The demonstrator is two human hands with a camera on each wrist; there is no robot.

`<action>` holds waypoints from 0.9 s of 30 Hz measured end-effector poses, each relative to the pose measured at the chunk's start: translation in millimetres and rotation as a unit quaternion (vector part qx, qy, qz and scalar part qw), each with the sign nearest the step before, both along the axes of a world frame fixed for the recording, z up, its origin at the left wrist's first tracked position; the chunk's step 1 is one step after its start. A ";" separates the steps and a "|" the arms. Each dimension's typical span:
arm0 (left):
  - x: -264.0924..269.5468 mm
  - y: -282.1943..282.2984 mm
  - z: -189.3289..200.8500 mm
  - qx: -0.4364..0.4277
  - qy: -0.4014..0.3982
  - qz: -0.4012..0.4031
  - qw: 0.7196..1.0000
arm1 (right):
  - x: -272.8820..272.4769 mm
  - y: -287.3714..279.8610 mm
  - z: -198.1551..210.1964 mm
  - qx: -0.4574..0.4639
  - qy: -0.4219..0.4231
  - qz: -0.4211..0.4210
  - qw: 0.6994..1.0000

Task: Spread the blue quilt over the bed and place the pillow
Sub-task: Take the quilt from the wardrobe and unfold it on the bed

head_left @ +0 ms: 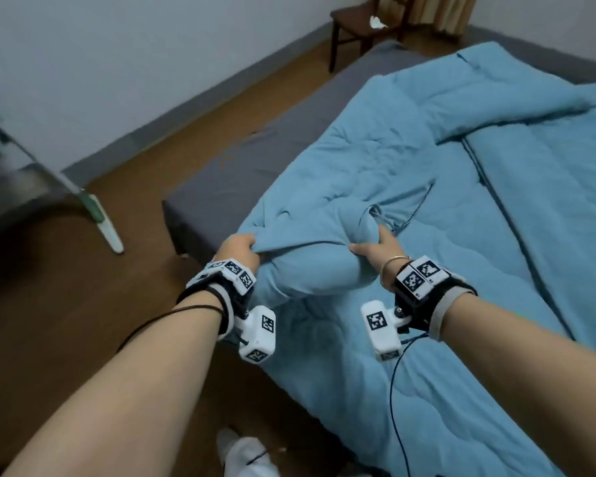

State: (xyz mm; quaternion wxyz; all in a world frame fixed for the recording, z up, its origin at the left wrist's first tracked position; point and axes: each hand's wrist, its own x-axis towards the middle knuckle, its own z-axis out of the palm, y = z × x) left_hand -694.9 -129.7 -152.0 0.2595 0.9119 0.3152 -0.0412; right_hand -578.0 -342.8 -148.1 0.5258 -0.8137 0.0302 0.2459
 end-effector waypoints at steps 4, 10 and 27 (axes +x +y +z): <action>-54.5 110.5 36.6 0.032 -0.035 0.069 0.996 | -39.3 126.4 33.7 0.022 -0.041 0.039 0.998; -97.9 236.2 62.7 0.038 -0.058 0.109 0.992 | -74.9 270.6 78.9 0.021 -0.092 0.067 0.993; 9.0 451.7 70.7 -0.274 -0.094 0.028 0.957 | -6.8 555.8 74.4 -0.023 -0.181 0.274 0.944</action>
